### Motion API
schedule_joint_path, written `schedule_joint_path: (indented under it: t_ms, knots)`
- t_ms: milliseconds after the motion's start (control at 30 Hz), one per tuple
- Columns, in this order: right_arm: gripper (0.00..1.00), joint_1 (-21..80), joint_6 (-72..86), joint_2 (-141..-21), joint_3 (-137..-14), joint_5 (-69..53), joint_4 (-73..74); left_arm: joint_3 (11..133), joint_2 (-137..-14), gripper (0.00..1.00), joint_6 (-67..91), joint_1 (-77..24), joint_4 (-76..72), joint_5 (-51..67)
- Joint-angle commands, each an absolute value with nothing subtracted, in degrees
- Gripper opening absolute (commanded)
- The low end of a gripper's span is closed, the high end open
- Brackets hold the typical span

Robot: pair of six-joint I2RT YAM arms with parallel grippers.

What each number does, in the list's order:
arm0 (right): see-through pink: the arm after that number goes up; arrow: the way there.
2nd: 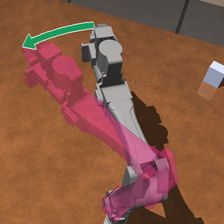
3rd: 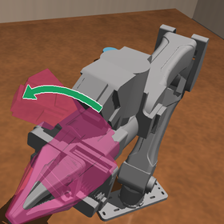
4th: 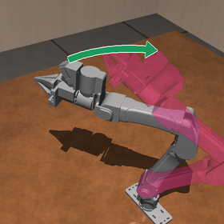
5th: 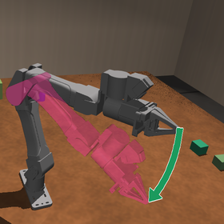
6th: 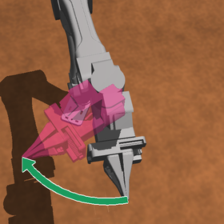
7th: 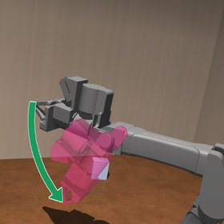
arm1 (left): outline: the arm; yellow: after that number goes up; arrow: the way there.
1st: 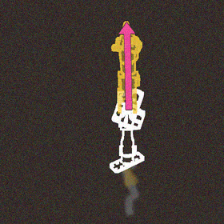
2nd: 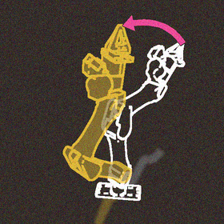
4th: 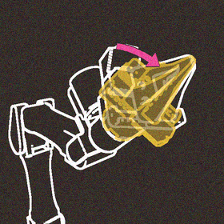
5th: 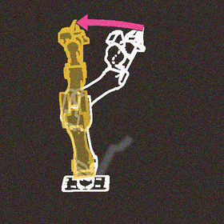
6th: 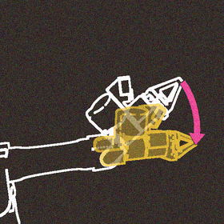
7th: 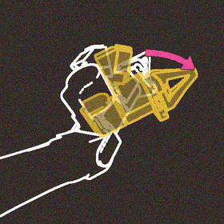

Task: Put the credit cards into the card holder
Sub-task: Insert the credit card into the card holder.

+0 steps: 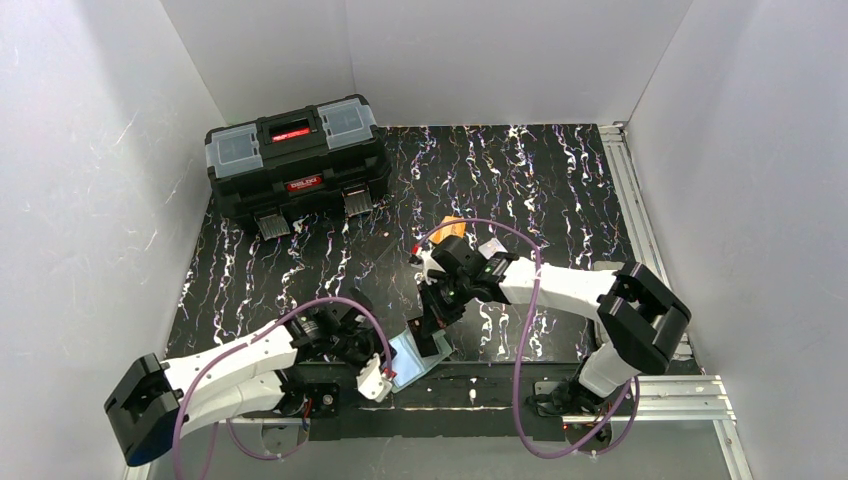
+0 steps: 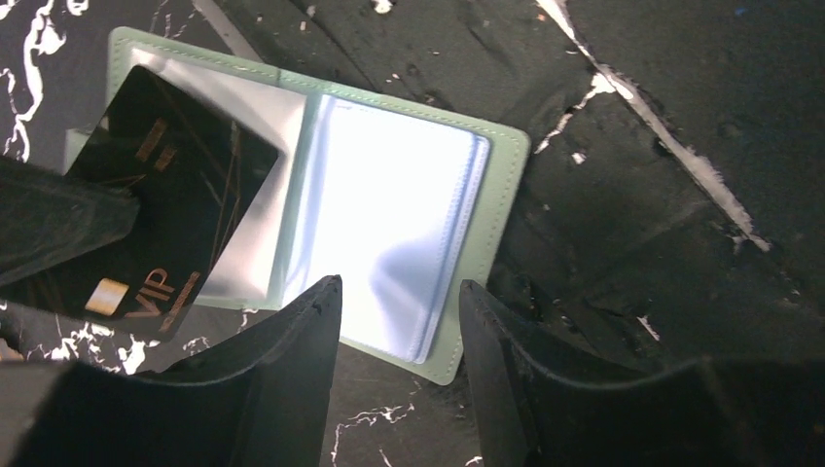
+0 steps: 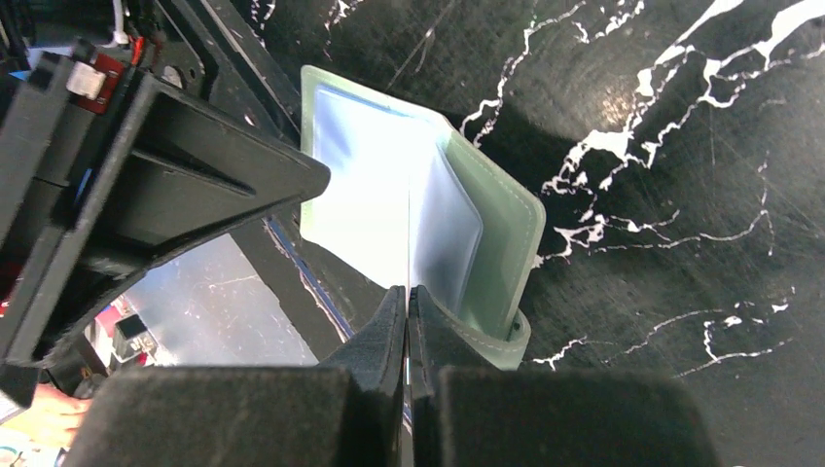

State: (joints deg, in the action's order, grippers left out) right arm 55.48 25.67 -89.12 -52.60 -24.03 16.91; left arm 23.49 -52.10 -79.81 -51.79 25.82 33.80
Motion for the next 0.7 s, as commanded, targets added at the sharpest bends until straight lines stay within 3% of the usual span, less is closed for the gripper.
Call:
schedule_joint_path:
  t_ms: [0, 667]
  knots:
    - [0.01, 55.0, 25.7, -89.9, -52.3, -27.0, 12.3, 21.7, -49.9, 0.46, -82.9, -52.8, 27.9, 34.7]
    - [0.01, 53.1, 27.4, -95.6, -49.6, -32.0, 5.0, 18.8, -51.2, 0.32, -84.4, -54.6, 23.2, 32.0]
